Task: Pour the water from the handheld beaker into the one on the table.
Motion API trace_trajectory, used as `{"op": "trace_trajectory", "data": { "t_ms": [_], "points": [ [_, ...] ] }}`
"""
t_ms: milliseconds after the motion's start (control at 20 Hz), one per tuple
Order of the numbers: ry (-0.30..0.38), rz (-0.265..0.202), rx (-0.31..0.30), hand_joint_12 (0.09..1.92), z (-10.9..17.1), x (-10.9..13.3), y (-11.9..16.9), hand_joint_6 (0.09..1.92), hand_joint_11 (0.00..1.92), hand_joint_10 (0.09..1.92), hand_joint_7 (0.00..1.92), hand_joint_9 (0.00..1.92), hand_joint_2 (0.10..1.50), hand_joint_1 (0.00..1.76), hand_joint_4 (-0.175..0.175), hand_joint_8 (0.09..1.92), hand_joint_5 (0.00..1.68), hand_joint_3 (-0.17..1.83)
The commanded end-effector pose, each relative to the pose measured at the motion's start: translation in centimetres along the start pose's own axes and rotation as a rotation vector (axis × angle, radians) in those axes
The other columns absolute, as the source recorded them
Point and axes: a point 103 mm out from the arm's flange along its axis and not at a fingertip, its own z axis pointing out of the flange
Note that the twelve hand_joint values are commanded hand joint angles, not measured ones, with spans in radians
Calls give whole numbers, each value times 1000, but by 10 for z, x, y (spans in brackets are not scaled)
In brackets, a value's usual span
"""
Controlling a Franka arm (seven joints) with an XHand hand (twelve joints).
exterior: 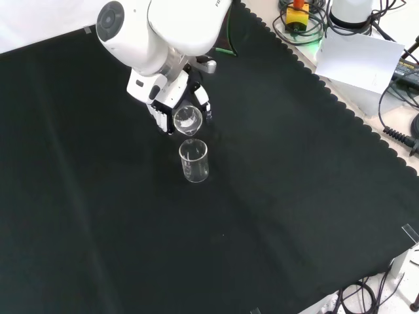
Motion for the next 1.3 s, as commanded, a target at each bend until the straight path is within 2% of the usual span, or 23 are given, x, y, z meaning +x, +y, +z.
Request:
{"op": "trace_trajectory", "data": {
  "t_ms": [50,350,450,700,1300],
  "points": [
    [-62,22,27,727,-3,5,-1,794,1183,674,1126,1269,757,1414,-175,893,1146,495],
    [-94,26,40,728,-7,11,0,804,1182,687,1123,1263,755,1414,-175,902,1142,503],
    [-114,27,53,728,-9,23,4,805,1182,688,1123,1263,755,1414,-175,902,1141,504],
    [-137,31,62,729,-12,17,1,807,1181,690,1118,1267,753,1414,-175,904,1141,508],
    [-197,65,101,731,-17,26,2,812,1181,691,1111,1274,748,1414,-175,911,1139,520]
  ]
}}
